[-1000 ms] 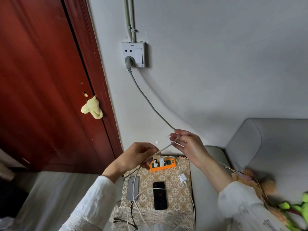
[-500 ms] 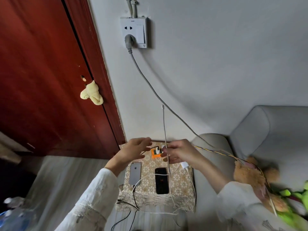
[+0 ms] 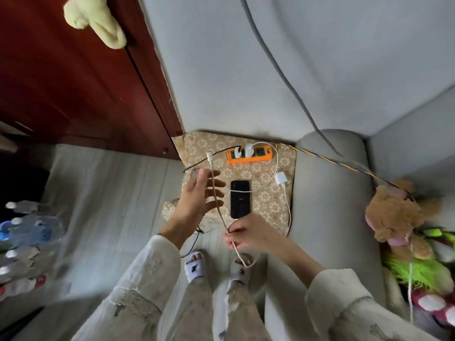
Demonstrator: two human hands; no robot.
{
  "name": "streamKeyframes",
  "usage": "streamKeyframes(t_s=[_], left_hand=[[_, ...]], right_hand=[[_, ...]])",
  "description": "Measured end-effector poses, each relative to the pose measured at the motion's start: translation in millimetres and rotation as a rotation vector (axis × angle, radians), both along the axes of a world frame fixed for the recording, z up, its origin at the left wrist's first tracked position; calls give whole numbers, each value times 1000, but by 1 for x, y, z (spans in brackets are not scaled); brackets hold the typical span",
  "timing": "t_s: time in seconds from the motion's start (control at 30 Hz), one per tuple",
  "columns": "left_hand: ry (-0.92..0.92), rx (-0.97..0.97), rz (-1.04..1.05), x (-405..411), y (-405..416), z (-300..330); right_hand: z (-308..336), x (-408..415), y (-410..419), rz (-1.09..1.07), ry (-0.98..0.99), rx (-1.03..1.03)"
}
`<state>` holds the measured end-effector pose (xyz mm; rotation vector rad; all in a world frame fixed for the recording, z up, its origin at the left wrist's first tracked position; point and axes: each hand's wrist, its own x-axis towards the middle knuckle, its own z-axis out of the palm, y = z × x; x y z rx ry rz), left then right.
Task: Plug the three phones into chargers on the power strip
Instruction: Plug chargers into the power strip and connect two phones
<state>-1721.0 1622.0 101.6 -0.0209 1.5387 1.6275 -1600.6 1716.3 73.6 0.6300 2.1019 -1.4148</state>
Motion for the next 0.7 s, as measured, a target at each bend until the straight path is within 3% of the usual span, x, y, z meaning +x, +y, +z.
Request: streamKeyframes(t_s=[0.1,0.23,0.43,0.57,0.7], left_hand=[[22,-45,88,0,-6,-47],[12,-157,49,0,-18,-110],[-18,-307,39,10,-32,-200],[-20,-386,87,13,-41,-237],[-35,-408,79,9,-40,-249]], right_hand=[[-40,-2,-2,-5,-88,-46],[-102,-8,17,-78,-178,-105],[-207,-34,58,-402,-299,282],[-256,-55,52,-412,-297,454],[-261,-73,32,-363,-404,589]])
